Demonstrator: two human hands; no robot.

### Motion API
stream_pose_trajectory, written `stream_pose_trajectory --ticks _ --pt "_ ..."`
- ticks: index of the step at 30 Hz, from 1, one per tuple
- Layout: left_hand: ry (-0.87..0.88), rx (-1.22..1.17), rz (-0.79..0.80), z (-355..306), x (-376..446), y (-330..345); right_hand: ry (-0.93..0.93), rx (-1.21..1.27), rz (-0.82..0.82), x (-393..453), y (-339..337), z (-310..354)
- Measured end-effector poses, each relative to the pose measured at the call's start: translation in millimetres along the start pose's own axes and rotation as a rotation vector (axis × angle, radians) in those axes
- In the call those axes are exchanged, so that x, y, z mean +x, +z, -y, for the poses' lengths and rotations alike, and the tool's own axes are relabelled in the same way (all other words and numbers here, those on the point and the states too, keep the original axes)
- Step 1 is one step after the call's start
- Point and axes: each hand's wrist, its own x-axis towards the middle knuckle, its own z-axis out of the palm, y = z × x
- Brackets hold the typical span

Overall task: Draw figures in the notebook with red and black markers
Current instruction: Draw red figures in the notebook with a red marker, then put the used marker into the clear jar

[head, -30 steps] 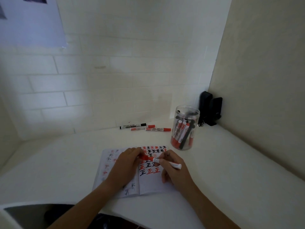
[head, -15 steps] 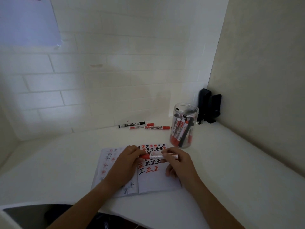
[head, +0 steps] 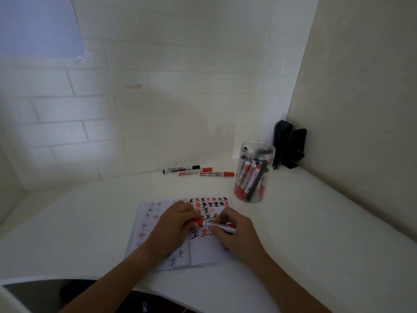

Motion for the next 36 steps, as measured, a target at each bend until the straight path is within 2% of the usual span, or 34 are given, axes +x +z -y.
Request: stream_pose_trajectory --ticks 6,10,12,15,18,23,26,29,32,34,36 --pt "0.015 -0.004 -0.004 2.4 0.4 3.2 0.108 0.075 -0.005 4.5 0.4 1.0" --pt "-0.069 0.018 0.033 5.3 1.6 6.0 0.121 0.084 -0.043 11.9 -1.7 -1.1" --pt "-0.161 0.076 0.041 1.7 1.1 7.6 0.134 0.204 -0.058 17.4 -6.3 1.4" --pt "-0.362 0.173 0.202 -1.5 0.5 10.4 0.111 0.302 -0.203 26.1 -21.6 11.9" --pt "-0.377 0.236 0.333 1.4 0.1 10.6 0.034 0.28 -0.396 41.0 -48.2 39.2" --pt "-0.358 0.291 0.359 2.5 0.6 11.0 -0.232 -0.133 -0.679 82.7 -104.4 84.7" --pt "-0.368 0.288 0.356 0.1 2.1 9.3 -0.355 -0.323 -0.714 106.2 -124.8 99.6" --pt "-0.371 0.289 0.355 -2.0 2.9 7.6 -0.244 -0.525 -0.616 131.3 -136.9 84.8" --pt "-0.375 0.284 0.362 -3.4 3.5 6.9 -0.005 -0.893 -0.358 148.4 -140.2 52.9" --pt "-0.379 0.275 0.369 -2.3 3.6 7.0 0.005 -1.175 -0.262 150.5 -138.1 41.6" --pt "-0.379 0.273 0.367 -0.4 3.9 7.5 -0.029 -1.21 -0.26 151.8 -136.5 36.7"
